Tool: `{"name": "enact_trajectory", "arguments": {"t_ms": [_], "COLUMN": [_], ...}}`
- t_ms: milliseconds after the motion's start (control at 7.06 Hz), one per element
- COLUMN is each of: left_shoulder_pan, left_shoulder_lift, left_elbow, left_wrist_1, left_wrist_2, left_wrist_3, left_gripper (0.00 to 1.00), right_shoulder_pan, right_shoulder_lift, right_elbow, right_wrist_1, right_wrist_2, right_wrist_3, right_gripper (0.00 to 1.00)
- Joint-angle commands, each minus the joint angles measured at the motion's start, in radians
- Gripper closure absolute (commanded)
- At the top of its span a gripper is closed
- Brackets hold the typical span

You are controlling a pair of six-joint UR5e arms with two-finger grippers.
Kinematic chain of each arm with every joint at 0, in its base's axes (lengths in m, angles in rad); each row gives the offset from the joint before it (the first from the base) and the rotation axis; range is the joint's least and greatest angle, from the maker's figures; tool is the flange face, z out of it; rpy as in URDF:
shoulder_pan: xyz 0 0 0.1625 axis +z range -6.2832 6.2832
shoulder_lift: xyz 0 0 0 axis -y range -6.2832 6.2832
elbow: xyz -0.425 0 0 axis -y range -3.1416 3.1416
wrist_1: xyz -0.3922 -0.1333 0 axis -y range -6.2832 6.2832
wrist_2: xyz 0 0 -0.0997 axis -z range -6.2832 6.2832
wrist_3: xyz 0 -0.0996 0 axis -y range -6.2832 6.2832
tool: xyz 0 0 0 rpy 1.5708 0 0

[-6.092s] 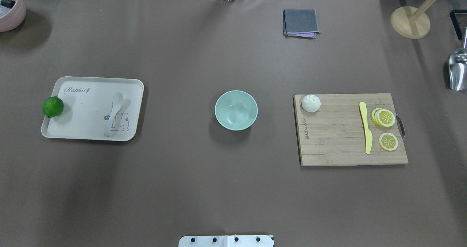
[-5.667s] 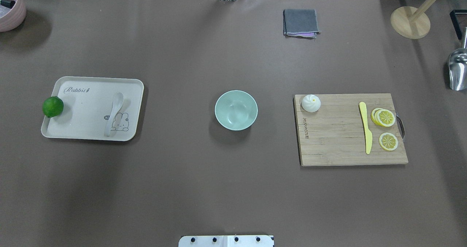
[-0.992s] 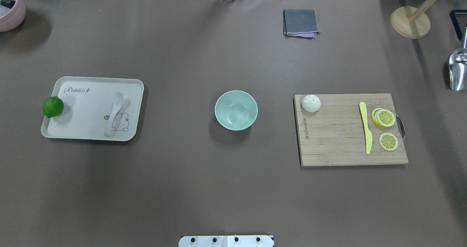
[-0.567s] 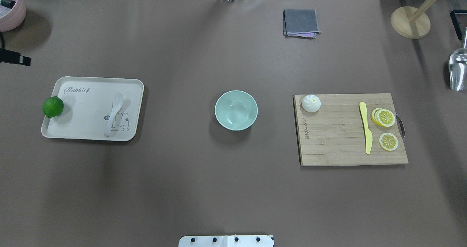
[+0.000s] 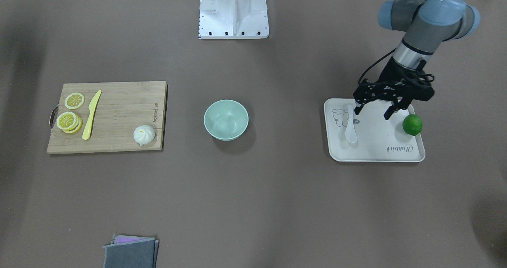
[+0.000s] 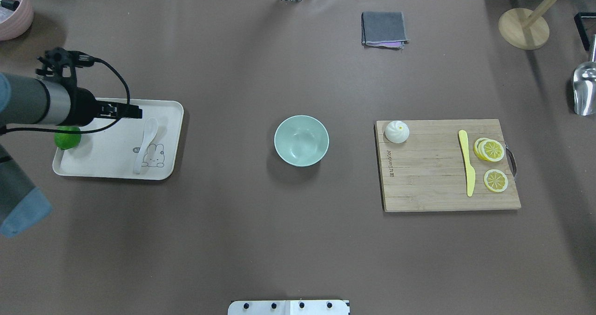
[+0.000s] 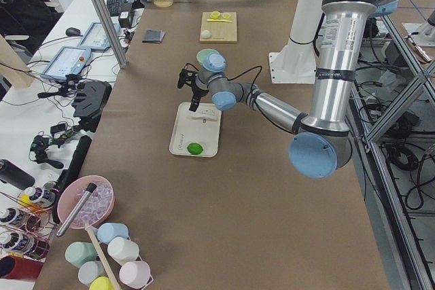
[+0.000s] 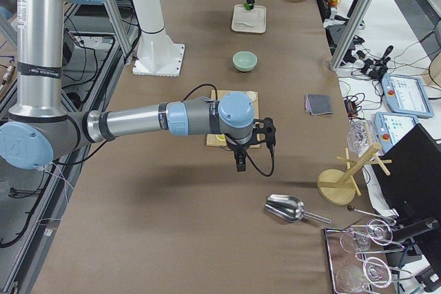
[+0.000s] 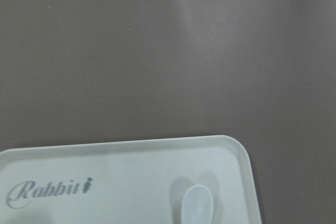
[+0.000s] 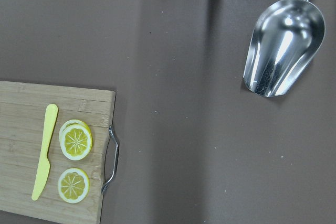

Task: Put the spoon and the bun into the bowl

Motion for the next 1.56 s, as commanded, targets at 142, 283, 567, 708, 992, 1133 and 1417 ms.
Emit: {"name": "enact_trajectory", "arguments": {"t_ms": [142, 283, 567, 708, 992, 1133, 1417], "left_shoulder_pan": [0.063, 0.086, 0.14, 0.14, 0.141, 0.141, 0.141], "left_shoulder_lift": [-0.007, -0.005, -0.013, -0.011, -0.01, -0.01, -0.002], "left_elbow": [0.045, 0.053, 0.074, 0.088, 0.094, 0.108, 0.111], "left_wrist_1": [-0.001, 0.0, 0.0, -0.003, -0.004, -0.006, -0.006], "left_wrist_2": [0.064, 0.074, 0.134, 0.133, 0.123, 0.123, 0.123], "left_wrist_3": [-0.015, -0.014, -0.012, -0.011, -0.015, -0.014, -0.014], "left_gripper": [0.03, 0.03, 0.11, 0.12, 0.37, 0.37, 0.48], "right_shoulder_pan": [-0.013, -0.037, -0.097, -0.106, -0.109, -0.113, -0.12], "right_shoulder_lift": [-0.003, 0.003, 0.022, 0.023, 0.023, 0.023, 0.023], "right_elbow": [-0.019, -0.01, -0.008, -0.007, 0.0, 0.006, 0.016], "right_wrist_1": [0.063, 0.063, 0.065, 0.066, 0.066, 0.066, 0.066], "right_wrist_2": [0.005, 0.004, -0.004, -0.004, -0.004, -0.004, -0.004], "right_wrist_3": [0.081, 0.129, 0.196, 0.22, 0.225, 0.225, 0.227], "right_gripper": [0.0, 0.0, 0.0, 0.0, 0.0, 0.0, 0.0]}}
